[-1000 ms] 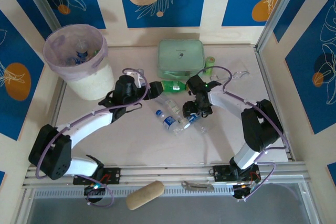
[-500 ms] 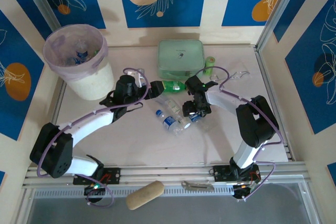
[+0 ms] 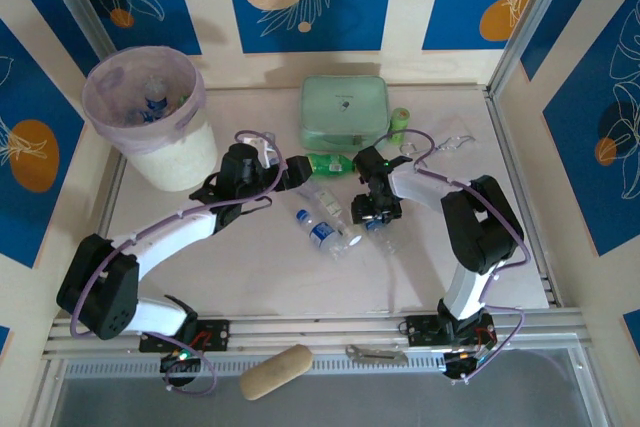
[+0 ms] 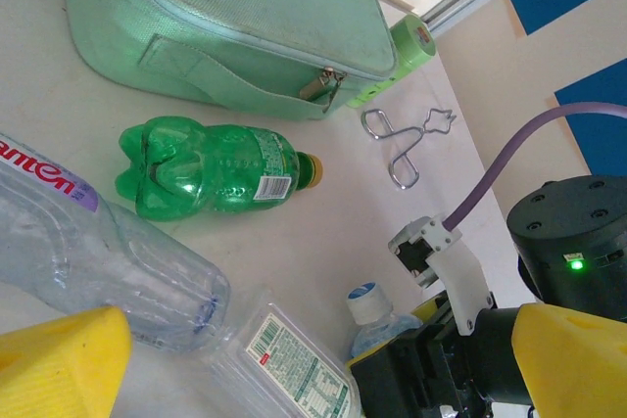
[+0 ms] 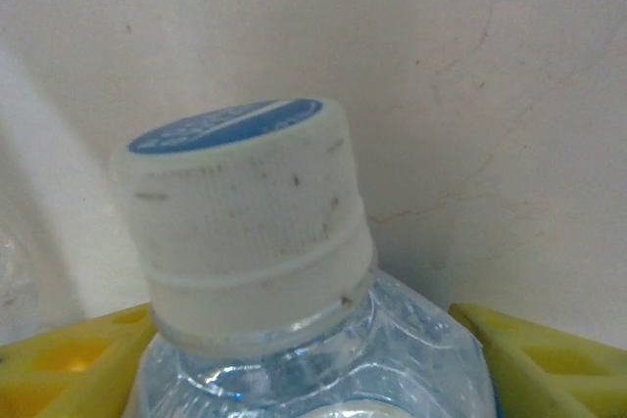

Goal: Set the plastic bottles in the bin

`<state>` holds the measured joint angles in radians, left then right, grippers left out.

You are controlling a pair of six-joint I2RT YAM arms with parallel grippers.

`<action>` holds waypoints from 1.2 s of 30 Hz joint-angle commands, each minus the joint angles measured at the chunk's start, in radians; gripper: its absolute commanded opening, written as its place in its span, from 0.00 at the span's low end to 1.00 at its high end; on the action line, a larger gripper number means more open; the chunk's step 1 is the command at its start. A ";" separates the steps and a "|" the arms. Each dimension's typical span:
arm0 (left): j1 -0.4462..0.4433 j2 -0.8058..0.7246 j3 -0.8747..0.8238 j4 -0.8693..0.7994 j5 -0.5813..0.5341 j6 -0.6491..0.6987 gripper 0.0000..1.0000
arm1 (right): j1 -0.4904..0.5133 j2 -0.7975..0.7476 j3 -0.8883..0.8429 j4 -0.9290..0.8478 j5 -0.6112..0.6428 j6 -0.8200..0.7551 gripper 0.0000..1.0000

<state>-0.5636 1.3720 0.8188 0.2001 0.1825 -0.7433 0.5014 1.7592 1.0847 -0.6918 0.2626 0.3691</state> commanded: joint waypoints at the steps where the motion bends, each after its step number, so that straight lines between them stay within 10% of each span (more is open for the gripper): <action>1: -0.009 -0.010 0.011 -0.001 -0.007 0.006 0.99 | -0.012 -0.026 -0.005 -0.012 0.012 0.005 0.60; 11: -0.100 0.049 0.180 -0.321 -0.189 0.149 0.99 | -0.098 -0.283 0.007 0.057 -0.082 0.087 0.53; 36: -0.283 0.218 0.201 0.110 0.143 0.058 0.95 | -0.120 -0.514 -0.126 0.571 -0.340 0.570 0.52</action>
<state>-0.8368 1.5745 0.9848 0.2676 0.2867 -0.6800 0.3672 1.2846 0.9855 -0.1730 -0.0330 0.8852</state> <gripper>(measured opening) 0.957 0.586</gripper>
